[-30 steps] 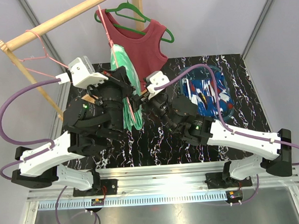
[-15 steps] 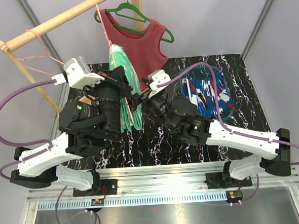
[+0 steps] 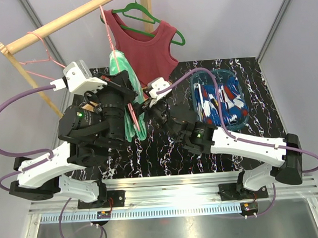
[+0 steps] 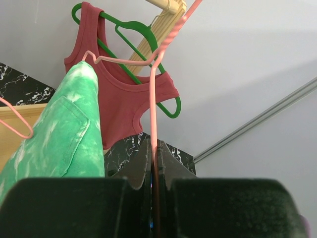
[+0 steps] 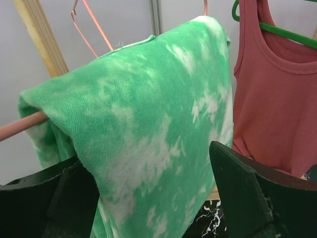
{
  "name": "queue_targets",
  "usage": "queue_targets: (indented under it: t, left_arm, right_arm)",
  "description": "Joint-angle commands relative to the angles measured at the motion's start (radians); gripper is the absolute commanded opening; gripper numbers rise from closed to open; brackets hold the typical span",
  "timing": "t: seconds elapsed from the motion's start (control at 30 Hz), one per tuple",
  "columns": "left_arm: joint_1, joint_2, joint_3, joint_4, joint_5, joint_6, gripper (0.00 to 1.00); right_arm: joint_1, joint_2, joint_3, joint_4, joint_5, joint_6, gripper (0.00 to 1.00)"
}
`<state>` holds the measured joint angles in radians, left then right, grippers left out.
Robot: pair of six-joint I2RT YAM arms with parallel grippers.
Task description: Remove the trousers from the hanger
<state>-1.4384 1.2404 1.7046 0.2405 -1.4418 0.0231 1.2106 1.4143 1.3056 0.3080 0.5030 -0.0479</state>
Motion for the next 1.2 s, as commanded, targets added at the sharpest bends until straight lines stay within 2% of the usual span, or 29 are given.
queue_targets:
  t: [0.0,0.07,0.2,0.3,0.43,0.5,0.57,0.7,0.77,0.8,0.83,1.0,1.03,1.13,1.17]
  left_arm:
    - [-0.007,-0.044,0.026,0.086,0.070,-0.018,0.00]
    - [-0.007,-0.047,0.035,0.027,0.075,-0.080,0.00]
    - [-0.007,-0.058,0.061,-0.108,0.098,-0.156,0.00]
    - [-0.007,-0.074,0.064,-0.217,0.127,-0.230,0.00]
    - [-0.007,-0.081,0.081,-0.312,0.172,-0.278,0.00]
    - [-0.007,-0.064,0.113,-0.360,0.199,-0.284,0.00]
    - [-0.007,-0.047,0.163,-0.407,0.221,-0.279,0.00]
    - [-0.007,-0.015,0.222,-0.466,0.253,-0.281,0.00]
    - [-0.007,-0.004,0.240,-0.506,0.274,-0.290,0.00]
    - [-0.007,-0.002,0.250,-0.515,0.276,-0.292,0.00]
    - [-0.007,0.004,0.254,-0.538,0.277,-0.302,0.00]
    - [-0.007,0.008,0.247,-0.570,0.285,-0.315,0.00]
    - [-0.007,0.008,0.242,-0.584,0.288,-0.322,0.00]
    - [-0.007,0.001,0.225,-0.595,0.294,-0.333,0.00]
    - [-0.007,-0.002,0.221,-0.596,0.296,-0.334,0.00]
  right_arm:
    - [0.004,0.008,0.060,0.037,-0.014,0.000,0.90]
    - [0.004,0.009,0.060,0.048,0.023,-0.030,0.90]
    - [0.003,0.005,0.047,0.118,0.087,-0.232,0.85]
    - [-0.006,-0.012,0.029,0.155,0.065,-0.350,0.79]
    - [-0.036,-0.041,0.008,0.164,-0.038,-0.405,0.70]
    - [-0.042,-0.063,-0.003,0.155,-0.151,-0.443,0.65]
    - [-0.040,-0.071,-0.017,0.157,-0.269,-0.484,0.65]
    - [-0.043,-0.060,0.012,0.095,-0.323,-0.543,0.61]
    - [-0.043,-0.057,0.011,0.098,-0.334,-0.564,0.66]
    - [-0.045,-0.054,0.020,0.106,-0.325,-0.564,0.75]
    - [-0.042,-0.043,0.027,0.106,-0.301,-0.560,0.99]
    - [-0.043,-0.026,0.067,0.115,-0.248,-0.583,0.99]
    - [-0.045,-0.023,0.075,0.115,-0.248,-0.587,0.98]
    - [-0.045,-0.017,0.099,0.085,-0.259,-0.615,0.84]
    - [-0.045,-0.017,0.101,0.083,-0.262,-0.627,0.74]
